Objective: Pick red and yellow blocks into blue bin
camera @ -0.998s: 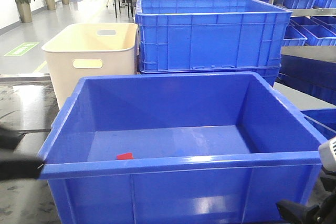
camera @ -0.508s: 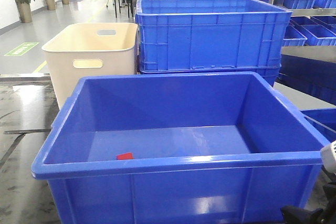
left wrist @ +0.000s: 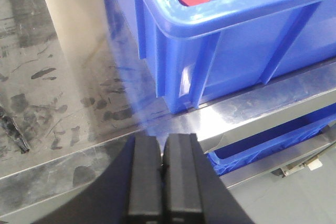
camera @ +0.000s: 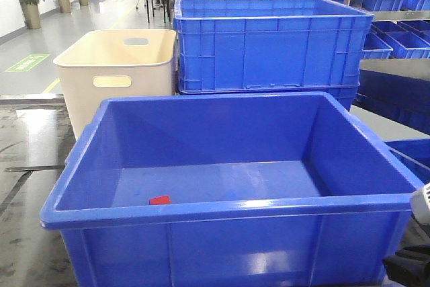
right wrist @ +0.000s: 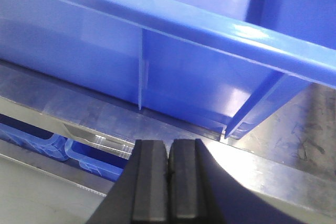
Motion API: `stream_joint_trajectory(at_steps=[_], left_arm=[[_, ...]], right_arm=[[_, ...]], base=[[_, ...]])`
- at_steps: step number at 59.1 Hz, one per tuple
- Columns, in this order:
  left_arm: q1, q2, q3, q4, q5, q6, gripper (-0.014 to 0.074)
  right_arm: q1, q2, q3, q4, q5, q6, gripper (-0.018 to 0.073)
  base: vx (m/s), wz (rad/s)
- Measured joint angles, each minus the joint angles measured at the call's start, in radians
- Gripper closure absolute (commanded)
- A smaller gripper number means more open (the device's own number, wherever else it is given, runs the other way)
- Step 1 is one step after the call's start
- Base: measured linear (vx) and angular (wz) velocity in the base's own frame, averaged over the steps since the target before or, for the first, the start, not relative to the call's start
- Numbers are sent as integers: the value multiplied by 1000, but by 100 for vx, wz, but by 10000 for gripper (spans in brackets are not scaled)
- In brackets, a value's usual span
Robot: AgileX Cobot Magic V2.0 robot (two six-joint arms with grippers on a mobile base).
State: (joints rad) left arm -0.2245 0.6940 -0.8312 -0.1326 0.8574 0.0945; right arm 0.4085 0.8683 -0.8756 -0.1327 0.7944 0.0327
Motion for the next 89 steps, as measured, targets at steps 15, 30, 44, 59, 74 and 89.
stream_joint_trajectory(at_steps=[15, 30, 44, 59, 74, 89], left_arm=[[0, 0, 0, 1, -4, 0, 601], [0, 0, 0, 1, -5, 0, 600], [1, -18, 31, 40, -46, 8, 597], [123, -188, 302, 94, -374, 10, 597], [223, -471, 602, 80, -576, 9, 597], [272, -658, 758, 53, -626, 8, 597]], right_arm=[[0, 0, 0, 3, 1, 1, 572], [0, 0, 0, 3, 2, 1, 569], [0, 0, 0, 3, 5, 1, 569], [0, 0, 0, 3, 8, 1, 569], [0, 0, 0, 3, 9, 1, 569], [0, 0, 0, 3, 10, 1, 569]], base=[[0, 0], [0, 0], [0, 0], [0, 0], [0, 0], [0, 0]])
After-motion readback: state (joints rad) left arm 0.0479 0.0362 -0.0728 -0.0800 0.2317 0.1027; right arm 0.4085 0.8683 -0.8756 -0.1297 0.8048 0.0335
